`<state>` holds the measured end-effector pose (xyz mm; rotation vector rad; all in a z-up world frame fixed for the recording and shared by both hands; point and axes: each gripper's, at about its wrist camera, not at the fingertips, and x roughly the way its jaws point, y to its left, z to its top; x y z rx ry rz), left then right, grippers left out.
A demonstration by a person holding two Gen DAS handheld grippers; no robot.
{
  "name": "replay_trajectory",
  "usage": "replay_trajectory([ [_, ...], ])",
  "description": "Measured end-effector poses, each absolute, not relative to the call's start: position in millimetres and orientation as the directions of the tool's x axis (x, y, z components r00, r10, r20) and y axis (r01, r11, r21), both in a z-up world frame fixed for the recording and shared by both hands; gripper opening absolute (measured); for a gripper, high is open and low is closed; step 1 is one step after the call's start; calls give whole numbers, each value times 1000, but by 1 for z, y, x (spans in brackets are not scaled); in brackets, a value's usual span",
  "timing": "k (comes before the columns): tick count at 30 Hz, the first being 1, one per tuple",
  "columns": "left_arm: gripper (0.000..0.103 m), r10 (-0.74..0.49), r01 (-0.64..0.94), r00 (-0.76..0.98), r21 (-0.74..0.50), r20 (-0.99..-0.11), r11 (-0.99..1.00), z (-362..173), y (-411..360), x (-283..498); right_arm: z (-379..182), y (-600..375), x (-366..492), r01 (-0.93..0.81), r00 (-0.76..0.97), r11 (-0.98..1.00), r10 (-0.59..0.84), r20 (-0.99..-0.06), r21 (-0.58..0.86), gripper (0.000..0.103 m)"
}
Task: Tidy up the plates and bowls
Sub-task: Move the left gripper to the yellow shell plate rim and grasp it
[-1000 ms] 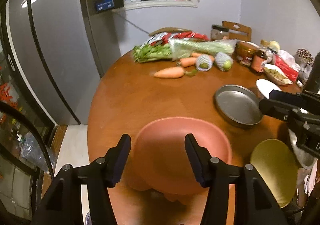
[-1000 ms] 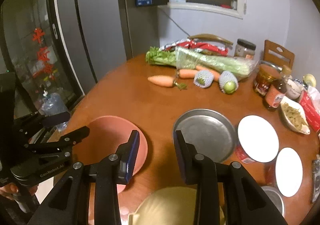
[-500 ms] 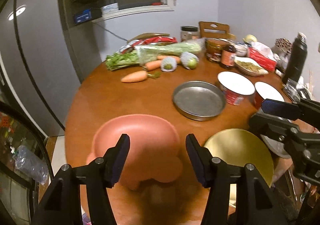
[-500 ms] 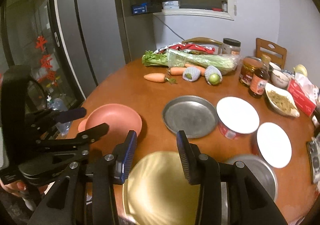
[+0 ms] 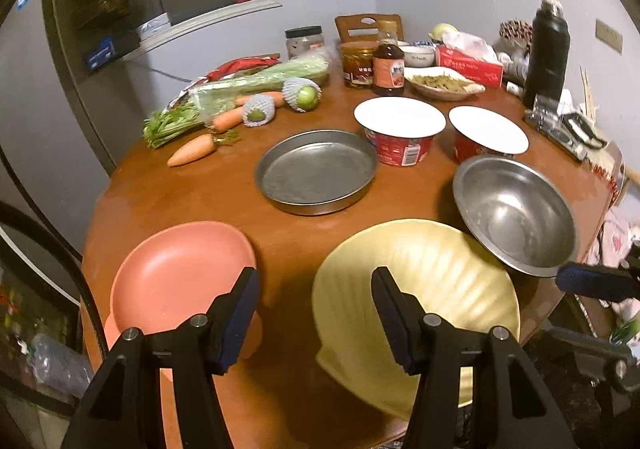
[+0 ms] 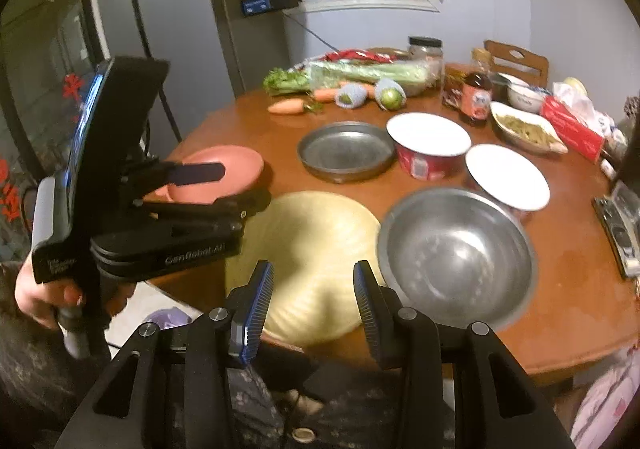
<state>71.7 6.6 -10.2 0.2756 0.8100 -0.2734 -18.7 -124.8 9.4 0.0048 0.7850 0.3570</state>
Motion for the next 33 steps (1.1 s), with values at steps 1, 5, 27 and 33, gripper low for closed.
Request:
replay_trajectory([
  [1, 58, -136, 348, 655, 137, -743, 928, -12, 4, 73, 7, -127, -21, -303, 649, 941, 318, -692, 148, 43],
  [5, 58, -131, 369, 639, 152, -758, 917, -19, -4, 75, 1, -132, -27, -300, 640, 941, 320, -698, 156, 43],
  [27, 58, -115, 440, 576, 188, -810, 878, -50, -23, 109, -50, -138, 1, -200, 524, 928, 372, -766, 314, 45],
  [33, 46, -95, 414, 582, 193, -808, 889, -54, -22, 106, -52, -131, 10, -213, 544, 936, 352, -762, 280, 40],
])
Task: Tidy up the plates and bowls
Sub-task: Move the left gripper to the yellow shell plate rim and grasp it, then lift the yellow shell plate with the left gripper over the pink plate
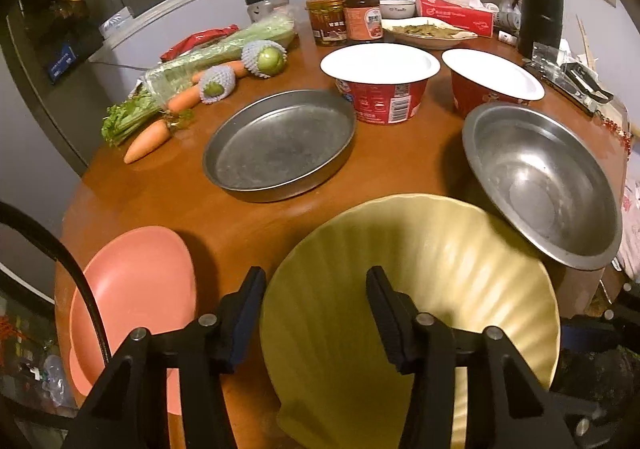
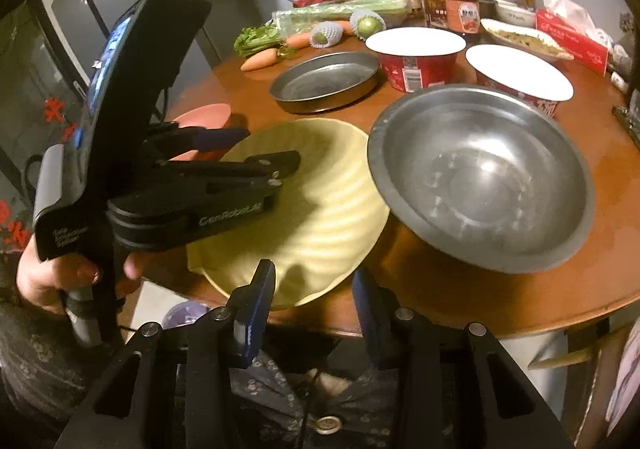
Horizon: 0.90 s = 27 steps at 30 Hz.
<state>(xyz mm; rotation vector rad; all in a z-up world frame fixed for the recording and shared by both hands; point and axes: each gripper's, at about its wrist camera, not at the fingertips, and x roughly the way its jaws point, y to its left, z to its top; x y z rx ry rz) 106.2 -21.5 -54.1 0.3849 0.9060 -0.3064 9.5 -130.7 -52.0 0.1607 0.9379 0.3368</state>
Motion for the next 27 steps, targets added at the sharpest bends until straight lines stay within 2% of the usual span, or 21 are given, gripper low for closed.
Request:
replay_trajectory([
  [4, 44, -90, 394, 592, 190, -801, 899, -49, -13, 102, -52, -132, 13, -208, 555, 941, 337, -761, 265, 35],
  [18, 44, -61, 292, 657, 178, -752, 940, -13, 31, 83, -24, -110, 15, -272, 590, 928, 370, -718, 255, 35],
  [27, 44, 12, 169, 697, 180, -717, 969, 15, 77, 82, 7, -72, 30, -361, 615, 910, 398, -681, 206, 35],
])
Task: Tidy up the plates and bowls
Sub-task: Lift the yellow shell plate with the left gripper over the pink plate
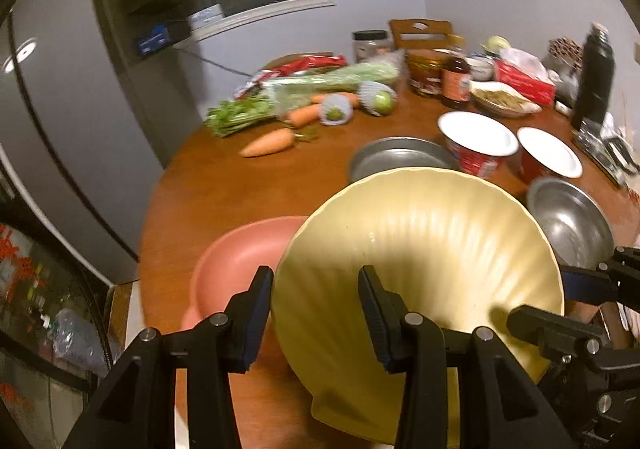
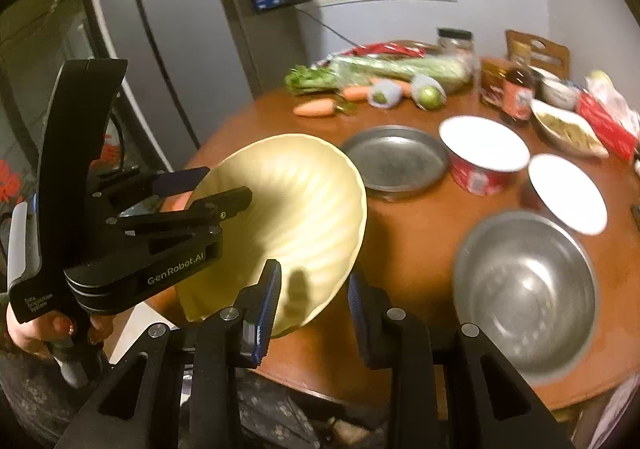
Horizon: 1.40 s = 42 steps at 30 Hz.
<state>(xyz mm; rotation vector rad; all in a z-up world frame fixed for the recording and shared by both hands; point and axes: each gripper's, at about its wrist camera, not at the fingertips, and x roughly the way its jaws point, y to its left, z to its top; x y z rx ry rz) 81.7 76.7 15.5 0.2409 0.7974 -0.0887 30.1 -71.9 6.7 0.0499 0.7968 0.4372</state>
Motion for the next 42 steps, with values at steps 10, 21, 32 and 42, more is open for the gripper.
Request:
replay_trajectory([
  [10, 44, 93, 55, 722, 190, -686, 980, 40, 128, 96, 35, -22, 69, -469, 608, 868, 451, -654, 163, 35],
  [21, 44, 124, 19, 656, 181, -744, 983, 9, 148, 124, 12, 11, 113, -505, 555, 853, 439, -706, 134, 35],
  [32, 44, 160, 2, 608, 203, -777, 979, -21, 155, 132, -24, 24, 136, -521, 494, 841, 437, -752, 147, 35],
  [42, 44, 160, 3, 601, 203, -783, 979, -27, 155, 136, -33, 28, 144, -519, 499, 847, 412, -762, 119, 35],
])
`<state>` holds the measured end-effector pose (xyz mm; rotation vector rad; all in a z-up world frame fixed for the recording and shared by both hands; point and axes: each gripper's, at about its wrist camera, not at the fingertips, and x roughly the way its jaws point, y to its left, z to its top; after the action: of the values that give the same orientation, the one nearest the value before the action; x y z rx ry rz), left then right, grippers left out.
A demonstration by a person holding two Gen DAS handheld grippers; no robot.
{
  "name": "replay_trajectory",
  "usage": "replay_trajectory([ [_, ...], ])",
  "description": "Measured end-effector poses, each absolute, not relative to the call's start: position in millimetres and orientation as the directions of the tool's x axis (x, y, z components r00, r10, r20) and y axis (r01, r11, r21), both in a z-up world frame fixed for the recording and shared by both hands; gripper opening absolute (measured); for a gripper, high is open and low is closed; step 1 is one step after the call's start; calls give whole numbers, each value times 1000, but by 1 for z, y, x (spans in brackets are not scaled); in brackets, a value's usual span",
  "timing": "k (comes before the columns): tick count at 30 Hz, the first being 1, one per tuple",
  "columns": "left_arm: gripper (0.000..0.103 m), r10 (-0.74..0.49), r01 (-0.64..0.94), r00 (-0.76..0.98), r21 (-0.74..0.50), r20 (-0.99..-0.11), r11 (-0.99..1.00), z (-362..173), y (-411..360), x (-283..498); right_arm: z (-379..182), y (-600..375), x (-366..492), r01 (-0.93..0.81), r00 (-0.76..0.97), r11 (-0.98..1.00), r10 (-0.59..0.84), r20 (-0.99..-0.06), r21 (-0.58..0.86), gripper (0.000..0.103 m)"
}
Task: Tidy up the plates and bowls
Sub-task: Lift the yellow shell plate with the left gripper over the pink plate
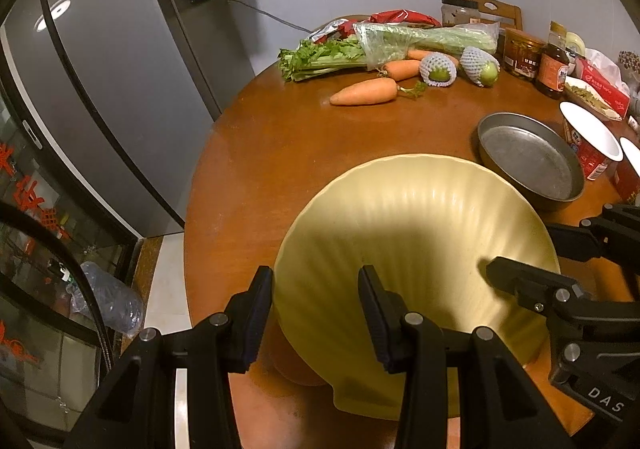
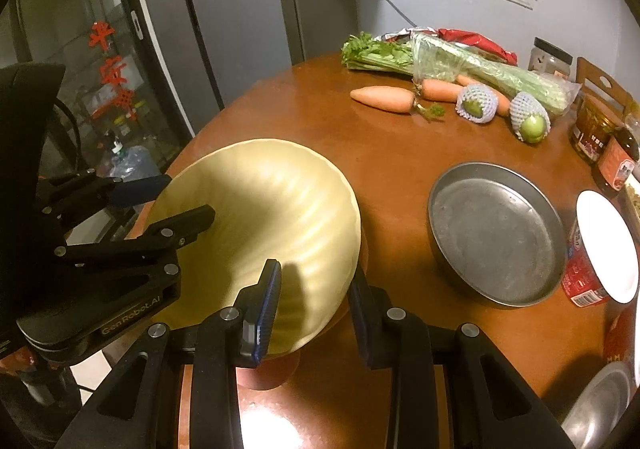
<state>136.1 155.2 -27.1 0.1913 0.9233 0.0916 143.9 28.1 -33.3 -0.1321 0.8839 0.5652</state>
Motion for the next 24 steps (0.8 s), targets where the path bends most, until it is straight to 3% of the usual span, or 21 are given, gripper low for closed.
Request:
replay_trajectory([
  [24, 44, 152, -22, 590, 173, -793, 985, -32, 163, 138, -37, 36, 149, -523, 518, 845, 417, -746, 110, 37],
])
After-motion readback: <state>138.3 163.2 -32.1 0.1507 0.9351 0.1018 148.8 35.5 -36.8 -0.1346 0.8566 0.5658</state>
